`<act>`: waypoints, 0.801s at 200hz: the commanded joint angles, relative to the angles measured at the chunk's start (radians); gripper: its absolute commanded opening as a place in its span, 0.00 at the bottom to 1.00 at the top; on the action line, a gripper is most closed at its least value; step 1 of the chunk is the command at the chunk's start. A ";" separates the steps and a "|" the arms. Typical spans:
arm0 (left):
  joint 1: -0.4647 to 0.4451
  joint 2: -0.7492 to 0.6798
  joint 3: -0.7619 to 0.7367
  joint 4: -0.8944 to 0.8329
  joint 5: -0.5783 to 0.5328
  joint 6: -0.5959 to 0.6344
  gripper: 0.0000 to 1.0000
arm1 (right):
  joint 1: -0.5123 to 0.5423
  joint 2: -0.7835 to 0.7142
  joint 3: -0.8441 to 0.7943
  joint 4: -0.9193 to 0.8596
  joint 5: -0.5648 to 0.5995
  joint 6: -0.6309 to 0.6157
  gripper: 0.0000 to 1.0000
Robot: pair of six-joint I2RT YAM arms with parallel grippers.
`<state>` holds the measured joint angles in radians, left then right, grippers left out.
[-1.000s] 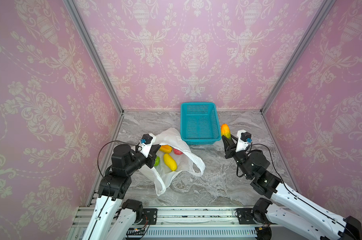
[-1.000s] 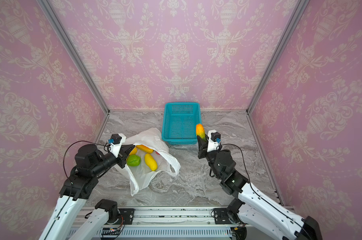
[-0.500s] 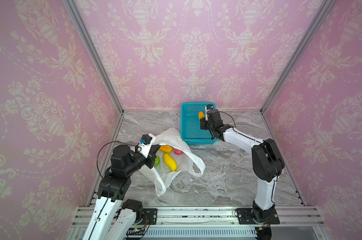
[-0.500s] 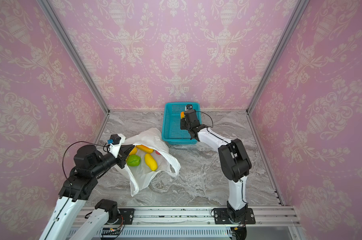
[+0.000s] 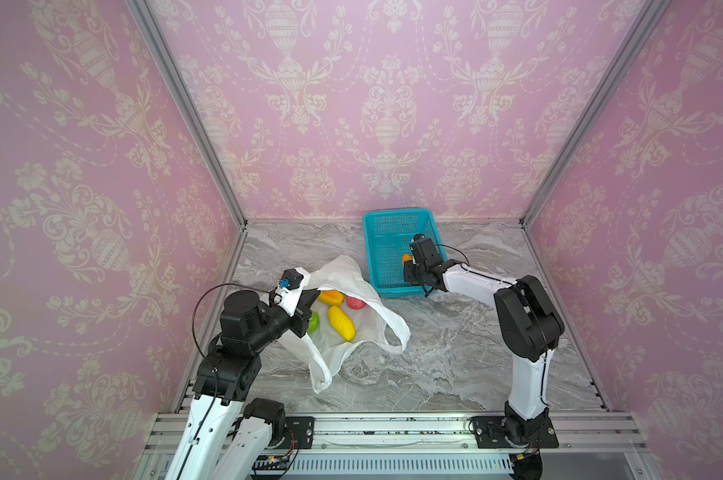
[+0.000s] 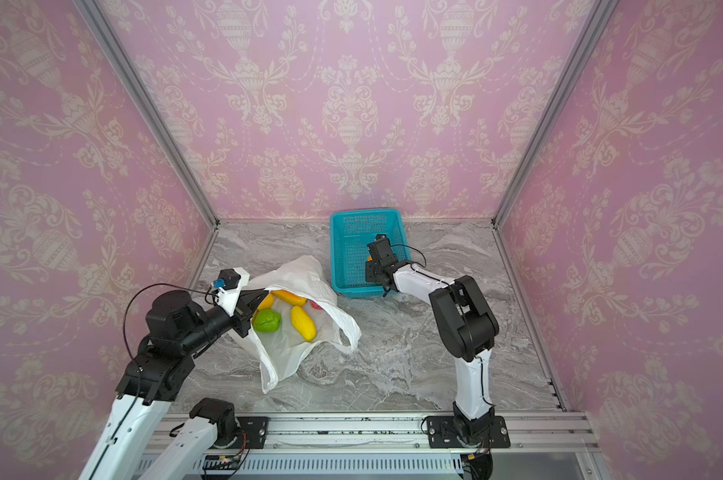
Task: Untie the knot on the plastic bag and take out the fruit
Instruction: 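Lower the papaya into the teal basket with the right gripper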
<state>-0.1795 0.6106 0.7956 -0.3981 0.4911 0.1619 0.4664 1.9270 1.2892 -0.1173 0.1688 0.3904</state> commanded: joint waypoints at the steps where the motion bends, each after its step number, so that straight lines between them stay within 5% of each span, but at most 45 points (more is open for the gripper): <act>1: 0.009 -0.009 -0.007 0.006 0.000 -0.017 0.00 | 0.020 -0.081 -0.068 0.024 0.040 0.057 0.05; 110: 0.008 0.001 -0.014 0.009 0.002 -0.014 0.00 | 0.173 -0.219 -0.274 -0.072 0.170 0.122 0.01; 160: 0.009 -0.009 -0.014 0.011 0.006 -0.012 0.00 | 0.237 -0.327 -0.399 -0.006 0.225 0.170 0.08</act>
<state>-0.1795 0.6151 0.7937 -0.3977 0.4915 0.1623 0.6849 1.6432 0.9295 -0.1604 0.3420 0.5186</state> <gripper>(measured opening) 0.046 0.302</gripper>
